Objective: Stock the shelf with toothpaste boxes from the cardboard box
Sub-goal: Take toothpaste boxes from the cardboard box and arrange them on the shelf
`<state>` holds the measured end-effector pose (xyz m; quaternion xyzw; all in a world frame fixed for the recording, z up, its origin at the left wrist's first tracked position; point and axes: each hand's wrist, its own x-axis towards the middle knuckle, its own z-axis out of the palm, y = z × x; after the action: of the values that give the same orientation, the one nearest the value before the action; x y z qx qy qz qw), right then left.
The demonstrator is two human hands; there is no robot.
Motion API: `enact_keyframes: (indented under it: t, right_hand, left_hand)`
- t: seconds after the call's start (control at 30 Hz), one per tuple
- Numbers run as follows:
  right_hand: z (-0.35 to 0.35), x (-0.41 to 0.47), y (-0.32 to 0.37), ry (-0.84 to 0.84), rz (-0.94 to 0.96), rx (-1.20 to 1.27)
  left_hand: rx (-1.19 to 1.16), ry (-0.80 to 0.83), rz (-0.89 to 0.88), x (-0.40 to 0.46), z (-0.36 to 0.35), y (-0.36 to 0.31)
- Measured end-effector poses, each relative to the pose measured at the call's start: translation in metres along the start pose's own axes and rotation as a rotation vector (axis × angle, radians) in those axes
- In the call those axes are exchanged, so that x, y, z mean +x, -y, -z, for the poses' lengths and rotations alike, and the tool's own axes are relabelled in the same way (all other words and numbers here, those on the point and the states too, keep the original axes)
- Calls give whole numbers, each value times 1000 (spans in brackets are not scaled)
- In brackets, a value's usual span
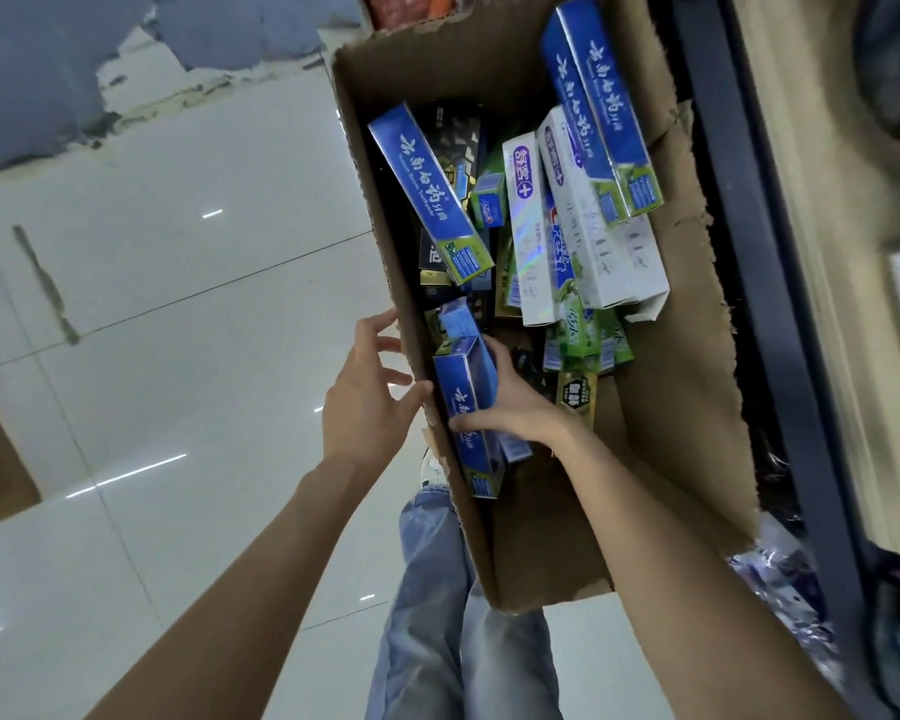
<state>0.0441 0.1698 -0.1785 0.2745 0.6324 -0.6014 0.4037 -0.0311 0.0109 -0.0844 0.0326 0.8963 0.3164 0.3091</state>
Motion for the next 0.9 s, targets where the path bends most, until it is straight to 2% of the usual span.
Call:
enact_keyframes:
  t: [0.07, 0.13, 0.17, 0.23, 0.3, 0.33, 0.47, 0.6, 0.77, 0.9]
  right_hand:
    - [-2, -25, 3, -58, 39, 62]
    - [-2, -53, 8, -135, 85, 166]
    - [0, -69, 12, -181, 103, 235]
    - [2, -101, 24, -274, 135, 402]
    - [4, -130, 39, -350, 191, 530]
    - [6, -145, 47, -366, 207, 576]
    - [12, -212, 84, -372, 302, 638]
    - [12, -280, 102, -473, 376, 790]
    - [-2, -358, 118, -529, 232, 1118]
    - [-20, -411, 115, -496, 402, 1435]
  left_hand:
    - [52, -72, -5, -7, 2, -6]
    - [-79, -117, -47, -18, 8, -21]
    - [-197, -65, -70, -25, 11, -30]
    - [-392, 220, -66, -42, 14, -49]
    - [-452, 533, -59, -60, 15, -69]
    - [-436, 608, -95, -69, 15, -79]
    - [-334, 504, -192, -96, 27, -126]
    - [-590, 558, -142, -128, 62, -174]
    - [-708, 539, -33, -164, 106, -214]
    - [-774, 616, 182, -179, 122, -232]
